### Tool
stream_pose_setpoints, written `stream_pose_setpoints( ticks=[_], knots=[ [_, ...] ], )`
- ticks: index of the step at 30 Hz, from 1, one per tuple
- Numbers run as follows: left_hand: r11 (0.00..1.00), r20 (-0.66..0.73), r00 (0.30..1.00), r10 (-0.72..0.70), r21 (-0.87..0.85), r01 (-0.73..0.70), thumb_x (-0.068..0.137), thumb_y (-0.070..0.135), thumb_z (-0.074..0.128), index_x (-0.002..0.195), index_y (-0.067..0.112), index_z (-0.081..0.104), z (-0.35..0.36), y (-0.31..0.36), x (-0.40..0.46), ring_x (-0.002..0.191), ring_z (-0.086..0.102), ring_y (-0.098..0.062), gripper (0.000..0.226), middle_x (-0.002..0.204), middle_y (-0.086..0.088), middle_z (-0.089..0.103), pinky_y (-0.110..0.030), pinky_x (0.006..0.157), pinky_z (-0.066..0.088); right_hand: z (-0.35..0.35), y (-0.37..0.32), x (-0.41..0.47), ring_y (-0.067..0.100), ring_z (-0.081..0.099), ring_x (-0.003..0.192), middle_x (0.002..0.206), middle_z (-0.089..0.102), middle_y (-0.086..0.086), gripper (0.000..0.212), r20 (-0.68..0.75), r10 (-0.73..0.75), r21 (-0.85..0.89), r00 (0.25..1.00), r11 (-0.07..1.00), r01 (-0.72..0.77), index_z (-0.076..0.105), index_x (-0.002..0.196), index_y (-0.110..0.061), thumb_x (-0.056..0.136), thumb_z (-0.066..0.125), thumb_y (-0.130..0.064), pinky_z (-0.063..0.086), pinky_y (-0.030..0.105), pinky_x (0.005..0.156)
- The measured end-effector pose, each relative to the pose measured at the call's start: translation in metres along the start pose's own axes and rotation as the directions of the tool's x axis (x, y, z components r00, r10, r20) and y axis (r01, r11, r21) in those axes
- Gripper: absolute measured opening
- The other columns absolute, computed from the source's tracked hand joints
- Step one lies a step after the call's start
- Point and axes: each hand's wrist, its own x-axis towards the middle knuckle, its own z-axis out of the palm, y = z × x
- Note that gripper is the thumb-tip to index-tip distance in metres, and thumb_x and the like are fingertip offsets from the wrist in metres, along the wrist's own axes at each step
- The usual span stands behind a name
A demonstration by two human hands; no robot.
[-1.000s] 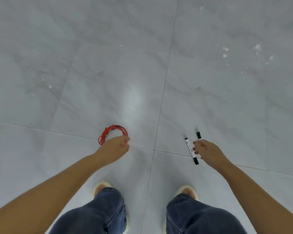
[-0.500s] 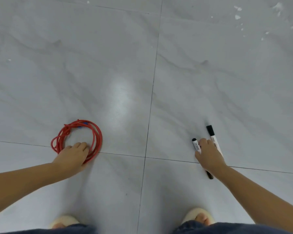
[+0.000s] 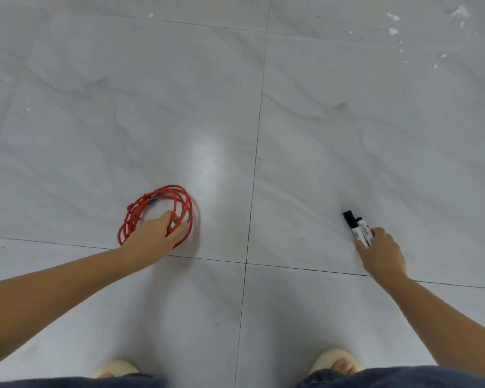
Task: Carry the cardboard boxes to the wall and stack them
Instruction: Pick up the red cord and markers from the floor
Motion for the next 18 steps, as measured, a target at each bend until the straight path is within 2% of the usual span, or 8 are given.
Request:
stream_pose_setpoints(
  ticks=[3,5,7,11,14,16,18],
  knots=[
    [0.988,0.161,0.974,-0.156,0.017,0.156,0.087,0.051,0.058,0.083,0.019,0.054,-0.009,0.002,0.0,0.065,0.052,-0.01,0.033,0.069,0.001,0.057,-0.022,0.057,0.035,0.0,-0.006,-0.002,0.038,0.051,0.1,0.099,0.049,0.014,0.036,-0.005,-0.034,0.004,0.999,0.999,0.034,0.052,0.115,0.0,0.091,0.058,-0.026,0.038,0.036,0.072],
    [0.973,0.238,0.95,-0.203,-0.06,0.223,0.086,0.044,0.064,0.069,0.015,0.053,-0.012,0.002,-0.005,0.061,0.046,-0.011,0.035,0.065,0.001,0.049,-0.023,0.055,0.031,-0.002,-0.01,-0.013,0.036,0.05,0.094,0.092,0.043,0.011,0.03,-0.002,-0.085,0.006,0.996,0.996,0.085,0.055,0.106,0.0,0.091,0.06,-0.026,0.037,0.036,0.069],
    [0.955,0.211,0.951,-0.225,-0.146,0.259,0.089,0.035,0.061,0.065,0.015,0.049,-0.013,0.006,-0.02,0.059,0.044,-0.013,0.034,0.062,0.001,0.046,-0.024,0.055,0.031,-0.003,-0.014,-0.038,0.033,0.048,0.09,0.09,0.043,0.01,0.025,0.016,-0.142,0.018,0.99,0.99,0.142,0.056,0.097,-0.002,0.091,0.06,-0.025,0.034,0.035,0.067],
    [0.89,0.146,0.966,-0.213,-0.379,0.253,0.095,0.03,0.053,0.075,0.014,0.053,-0.026,0.024,-0.073,0.056,0.051,-0.019,0.025,0.061,-0.002,0.054,-0.027,0.054,0.037,-0.023,-0.025,-0.103,0.028,0.045,0.077,0.076,0.047,0.007,0.021,0.082,-0.219,0.071,0.972,0.974,0.214,0.051,0.086,-0.009,0.092,0.06,-0.027,0.028,0.034,0.057],
    [0.76,0.2,0.955,-0.221,-0.579,0.297,0.096,0.027,0.052,0.084,0.007,0.056,-0.049,0.044,-0.121,0.054,0.049,-0.023,0.024,0.059,-0.006,0.052,-0.032,0.056,0.043,-0.061,-0.035,-0.143,0.026,0.046,0.062,0.067,0.05,0.006,0.023,0.14,-0.254,0.072,0.957,0.966,0.246,0.051,0.082,-0.01,0.091,0.061,-0.03,0.027,0.03,0.048],
    [0.702,0.234,0.948,-0.215,-0.637,0.317,0.096,0.025,0.053,0.09,0.002,0.056,-0.068,0.063,-0.155,0.053,0.045,-0.021,0.024,0.059,-0.005,0.048,-0.034,0.058,0.043,-0.095,-0.044,-0.166,0.022,0.045,0.058,0.066,0.051,0.004,0.025,0.179,-0.253,0.034,0.951,0.967,0.251,0.053,0.083,-0.01,0.091,0.061,-0.032,0.028,0.029,0.047],
    [0.658,0.269,0.942,-0.202,-0.675,0.334,0.096,0.025,0.051,0.09,0.004,0.054,-0.089,0.085,-0.191,0.052,0.039,-0.016,0.022,0.058,-0.002,0.044,-0.03,0.055,0.039,-0.133,-0.057,-0.191,0.021,0.046,0.057,0.068,0.051,0.004,0.025,0.195,-0.239,0.014,0.951,0.97,0.241,0.052,0.084,-0.011,0.091,0.06,-0.033,0.029,0.029,0.047]
  ],
)
